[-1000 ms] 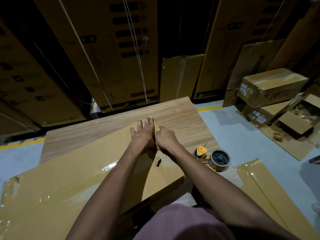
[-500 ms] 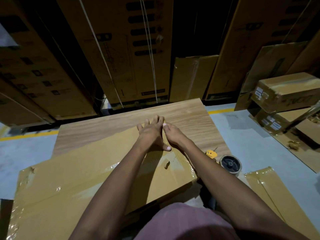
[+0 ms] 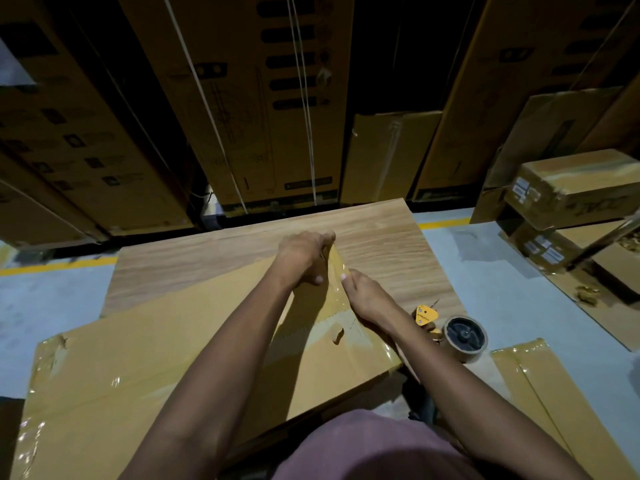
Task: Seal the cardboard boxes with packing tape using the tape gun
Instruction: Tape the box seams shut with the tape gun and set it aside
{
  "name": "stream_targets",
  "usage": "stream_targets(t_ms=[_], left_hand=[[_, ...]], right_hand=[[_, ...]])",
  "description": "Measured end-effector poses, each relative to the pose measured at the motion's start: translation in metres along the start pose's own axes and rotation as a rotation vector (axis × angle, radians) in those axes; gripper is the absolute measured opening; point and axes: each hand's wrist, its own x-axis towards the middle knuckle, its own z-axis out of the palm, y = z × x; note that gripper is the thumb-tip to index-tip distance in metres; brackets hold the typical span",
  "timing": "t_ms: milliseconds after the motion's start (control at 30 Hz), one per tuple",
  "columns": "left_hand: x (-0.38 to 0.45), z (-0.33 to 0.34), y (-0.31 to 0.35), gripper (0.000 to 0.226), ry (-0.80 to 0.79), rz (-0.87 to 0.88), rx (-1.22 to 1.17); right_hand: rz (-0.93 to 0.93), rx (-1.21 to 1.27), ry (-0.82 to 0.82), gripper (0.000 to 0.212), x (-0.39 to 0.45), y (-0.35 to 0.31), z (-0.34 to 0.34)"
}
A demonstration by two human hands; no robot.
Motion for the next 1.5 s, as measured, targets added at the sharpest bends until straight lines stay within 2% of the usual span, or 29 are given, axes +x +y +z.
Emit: stream_targets(t_ms=[133,300,400,533,667,900,967,1033,1133,1233,1367,1500], left_hand=[[-0.001,0.011,-0.004,0.106,0.052,0.021,-0.009],[-0.004,0.024,-0.011,0.104,0.092,0.009,-0.172],[-0.005,0.024,-0.014,0.110,0.056,-0.042,-0.363],[-0.010,0.026,-0.022,0.115,0.061,-0.008,-0.423],[-0.013,0.030,-0.027,0.111,0.059,0.025,-0.469],[-0.014,0.035,-0.028,0.105,0.095,0.027,-0.546],[-0.013,0.037,-0.026,0.105,0.098,0.023,-0.560],[-0.013,0.038,-0.026,0.108,0.101,0.017,-0.576],[-0.013,0.040,-0.025,0.111,0.109,0.002,-0.598],[-0.011,0.040,-0.025,0.113,0.098,-0.012,-0.628],[-0.008,0.044,-0.025,0.113,0.105,-0.021,-0.666],[-0.006,0.048,-0.025,0.110,0.135,-0.010,-0.655]], right_hand=[[0.088,-0.086,0.034,0.052,0.011,-0.005,0.002],[0.115,-0.086,0.048,0.058,0.046,-0.030,-0.007],[0.121,-0.050,0.036,0.062,0.055,-0.039,-0.015],[0.138,-0.041,0.060,0.066,0.063,-0.050,-0.015],[0.191,-0.032,0.071,0.074,0.069,-0.054,-0.013],[0.219,0.194,0.010,0.067,0.087,-0.067,-0.013],[0.166,0.155,0.017,0.073,0.084,-0.067,-0.011],[0.087,0.107,0.017,0.065,0.082,-0.065,-0.012],[0.036,0.150,-0.072,0.054,0.080,-0.058,-0.017],[0.000,0.156,-0.110,0.050,0.062,-0.045,-0.021],[-0.068,0.051,-0.080,0.048,0.009,-0.013,-0.026],[0.018,-0.057,-0.057,0.049,-0.028,0.001,-0.029]])
